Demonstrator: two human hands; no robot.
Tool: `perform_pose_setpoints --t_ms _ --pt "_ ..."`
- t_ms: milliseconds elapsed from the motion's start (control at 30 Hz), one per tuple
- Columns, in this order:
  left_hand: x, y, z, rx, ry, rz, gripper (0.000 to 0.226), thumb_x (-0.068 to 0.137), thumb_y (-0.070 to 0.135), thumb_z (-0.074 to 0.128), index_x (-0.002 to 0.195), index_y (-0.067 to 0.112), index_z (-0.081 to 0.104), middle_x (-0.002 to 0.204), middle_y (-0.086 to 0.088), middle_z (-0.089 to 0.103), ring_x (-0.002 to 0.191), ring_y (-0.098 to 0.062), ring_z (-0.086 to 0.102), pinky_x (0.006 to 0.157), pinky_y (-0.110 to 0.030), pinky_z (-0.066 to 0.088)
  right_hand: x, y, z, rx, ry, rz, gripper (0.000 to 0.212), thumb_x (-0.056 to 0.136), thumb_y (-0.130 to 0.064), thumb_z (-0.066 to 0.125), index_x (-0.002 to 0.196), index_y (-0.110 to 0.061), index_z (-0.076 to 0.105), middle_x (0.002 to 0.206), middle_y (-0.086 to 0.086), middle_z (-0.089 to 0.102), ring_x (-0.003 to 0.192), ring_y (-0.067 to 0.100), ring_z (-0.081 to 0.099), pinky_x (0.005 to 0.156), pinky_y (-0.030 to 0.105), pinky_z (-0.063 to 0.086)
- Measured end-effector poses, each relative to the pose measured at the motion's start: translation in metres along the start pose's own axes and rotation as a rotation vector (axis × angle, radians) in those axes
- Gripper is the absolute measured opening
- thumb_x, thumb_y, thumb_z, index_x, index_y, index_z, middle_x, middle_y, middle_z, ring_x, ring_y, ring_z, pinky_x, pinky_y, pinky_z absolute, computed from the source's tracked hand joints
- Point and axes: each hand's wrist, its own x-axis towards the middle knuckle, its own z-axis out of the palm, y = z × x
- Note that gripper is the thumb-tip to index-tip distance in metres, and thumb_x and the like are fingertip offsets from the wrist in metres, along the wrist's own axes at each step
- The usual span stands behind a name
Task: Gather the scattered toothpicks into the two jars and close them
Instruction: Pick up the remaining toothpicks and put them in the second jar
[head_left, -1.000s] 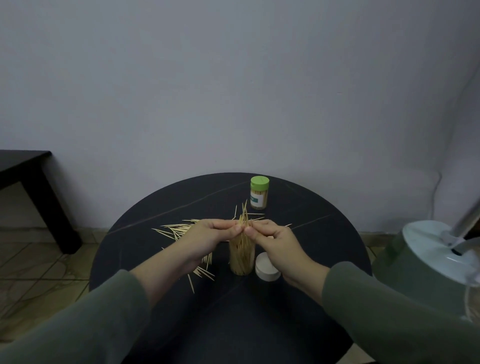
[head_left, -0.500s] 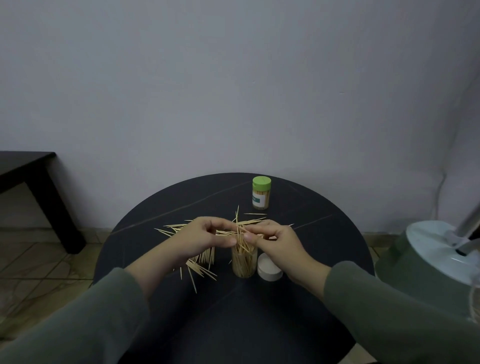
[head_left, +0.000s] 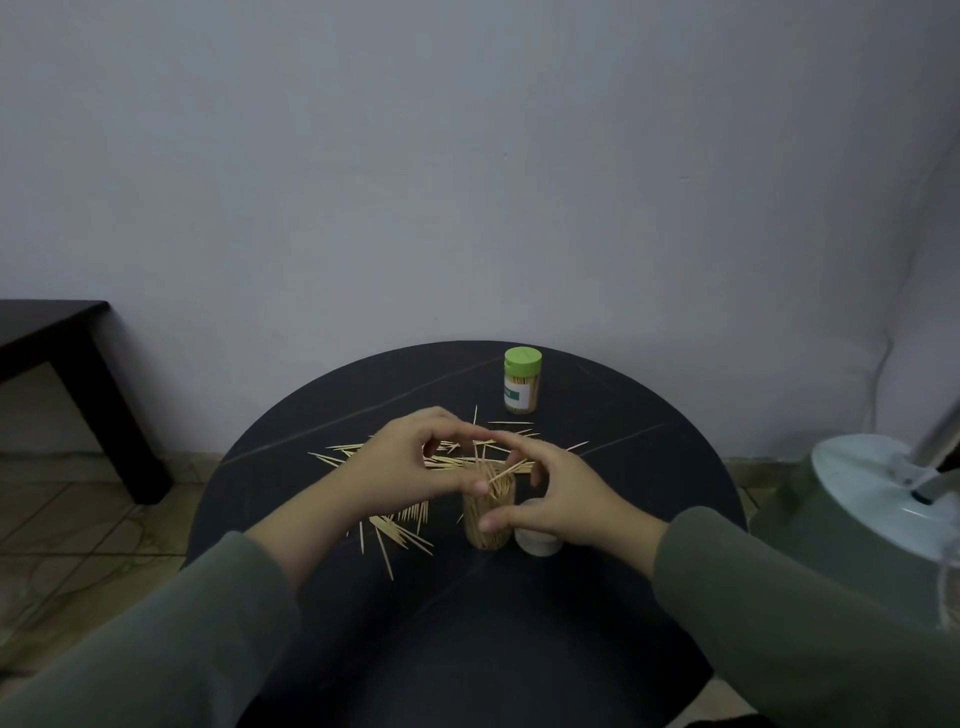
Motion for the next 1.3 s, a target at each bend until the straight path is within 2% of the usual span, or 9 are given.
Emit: perform_pose_setpoints --t_ms 167,300,467,567,633,800,933,1100,1300 --pt "0.001 0.001 0.003 0.095 0.019 0.051 0.012 0.080 0.042 0.072 0.091 0.043 0.070 0.099 0.019 0.060 0.098 0.005 0.055 0.082 -0.016 0.043 0.000 -0.003 0.001 -0.036 -0.009 0.054 0.116 0.046 -0.072 0.075 0.146 -0.047 0.022 0.124 -0.013 0.051 0.096 0.004 0.047 0.097 0.039 0.044" --pt "0.004 0.001 0.012 0.143 0.022 0.091 0.015 0.084 0.037 0.070 0.099 0.036 0.074 0.095 0.018 0.059 0.094 0.001 0.056 0.083 -0.021 0.046 0.001 -0.003 0.002 -0.022 -0.023 0.075 0.118 0.045 -0.073 0.074 0.147 -0.044 0.024 0.125 -0.013 0.054 0.100 0.005 0.047 0.091 0.034 0.045" --pt "0.006 0.003 0.021 0.175 0.080 0.050 0.045 0.084 0.057 0.054 0.125 0.039 0.059 0.118 0.017 0.055 0.113 -0.001 0.044 0.094 -0.023 0.038 0.000 -0.004 0.004 0.028 -0.087 0.063 0.036 0.058 -0.058 0.082 0.088 -0.051 0.063 0.095 -0.019 0.065 0.096 -0.001 0.055 0.088 0.029 0.047" --pt "0.006 0.009 0.029 0.183 0.053 0.064 0.051 0.088 0.053 0.056 0.136 0.037 0.050 0.121 0.021 0.058 0.112 -0.002 0.043 0.092 -0.022 0.036 -0.001 -0.006 0.005 0.054 -0.057 0.038 0.022 0.059 -0.051 0.084 0.069 -0.053 0.065 0.082 -0.020 0.067 0.086 -0.004 0.058 0.077 0.024 0.046" --pt "0.006 0.012 0.034 0.210 0.058 0.126 0.046 0.088 0.048 0.062 0.131 0.036 0.055 0.115 0.021 0.063 0.106 -0.004 0.045 0.089 -0.023 0.039 0.000 -0.006 0.005 0.083 -0.064 0.030 0.022 0.062 -0.042 0.087 0.065 -0.049 0.066 0.076 -0.021 0.067 0.080 -0.007 0.060 0.071 0.018 0.044" --pt "0.006 0.021 0.035 0.283 0.175 0.201 0.018 0.085 0.042 0.066 0.101 0.034 0.072 0.092 0.016 0.068 0.094 -0.006 0.050 0.078 -0.033 0.048 0.003 -0.005 0.006 0.073 -0.062 0.045 0.041 0.058 -0.049 0.085 0.092 -0.034 0.068 0.091 -0.011 0.071 0.093 0.000 0.063 0.079 0.024 0.050" --pt "0.005 0.019 0.028 0.242 0.233 0.188 0.015 0.085 0.039 0.068 0.099 0.033 0.067 0.082 0.020 0.064 0.092 -0.002 0.054 0.080 -0.033 0.049 0.003 -0.005 0.007 0.023 -0.069 0.054 0.055 0.048 -0.069 0.078 0.094 -0.040 0.070 0.096 -0.014 0.070 0.098 0.002 0.061 0.088 0.035 0.051" --pt "0.003 0.008 0.013 0.269 0.151 0.175 0.015 0.081 0.042 0.071 0.092 0.034 0.075 0.095 0.022 0.065 0.099 -0.003 0.048 0.081 -0.032 0.048 0.001 -0.006 0.006 -0.038 -0.078 0.035 0.041 0.050 -0.077 0.072 0.084 -0.056 0.065 0.089 -0.019 0.065 0.091 -0.001 0.055 0.085 0.034 0.047" --pt "-0.004 0.009 0.004 0.199 0.072 -0.018 0.035 0.093 0.043 0.055 0.128 0.045 0.055 0.118 0.011 0.053 0.113 -0.005 0.046 0.093 -0.026 0.040 -0.001 -0.004 0.002 -0.032 -0.057 0.051 0.044 0.049 -0.078 0.070 0.085 -0.053 0.066 0.083 -0.022 0.058 0.085 -0.002 0.047 0.087 0.037 0.038"
